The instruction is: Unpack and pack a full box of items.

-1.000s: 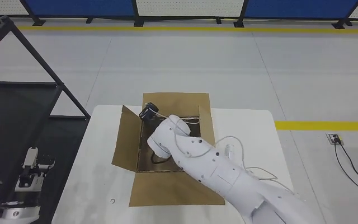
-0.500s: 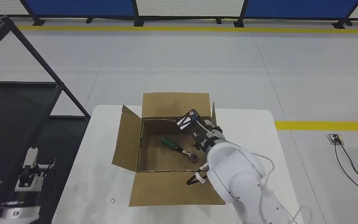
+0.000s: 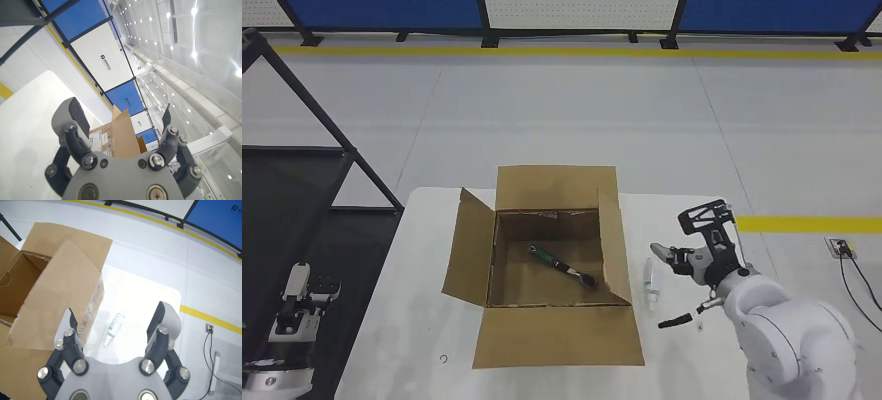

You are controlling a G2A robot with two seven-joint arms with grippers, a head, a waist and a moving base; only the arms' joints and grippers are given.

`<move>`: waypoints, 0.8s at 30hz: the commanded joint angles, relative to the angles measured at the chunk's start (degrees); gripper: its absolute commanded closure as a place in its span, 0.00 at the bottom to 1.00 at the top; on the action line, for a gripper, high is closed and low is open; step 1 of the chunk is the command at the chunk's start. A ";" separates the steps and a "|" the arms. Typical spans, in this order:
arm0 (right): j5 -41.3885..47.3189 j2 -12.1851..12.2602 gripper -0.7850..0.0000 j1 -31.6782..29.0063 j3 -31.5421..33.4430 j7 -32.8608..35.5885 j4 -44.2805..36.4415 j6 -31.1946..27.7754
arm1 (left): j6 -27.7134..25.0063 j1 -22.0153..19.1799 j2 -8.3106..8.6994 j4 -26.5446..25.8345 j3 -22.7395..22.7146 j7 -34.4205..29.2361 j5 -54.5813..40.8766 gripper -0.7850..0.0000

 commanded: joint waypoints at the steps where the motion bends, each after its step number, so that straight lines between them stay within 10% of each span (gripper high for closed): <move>1: 1.21 0.35 0.00 1.27 0.86 1.66 3.85 -3.04 | 0.00 0.00 0.00 0.00 0.00 0.00 0.00 0.00; 10: 4.05 1.52 0.00 7.97 0.84 5.41 19.96 -10.10 | 0.00 0.00 0.00 0.00 0.00 0.00 0.00 0.00; 24: 2.07 1.55 0.00 8.47 -1.96 3.29 23.96 -8.13 | 0.00 0.00 0.00 0.00 0.00 0.00 0.00 0.00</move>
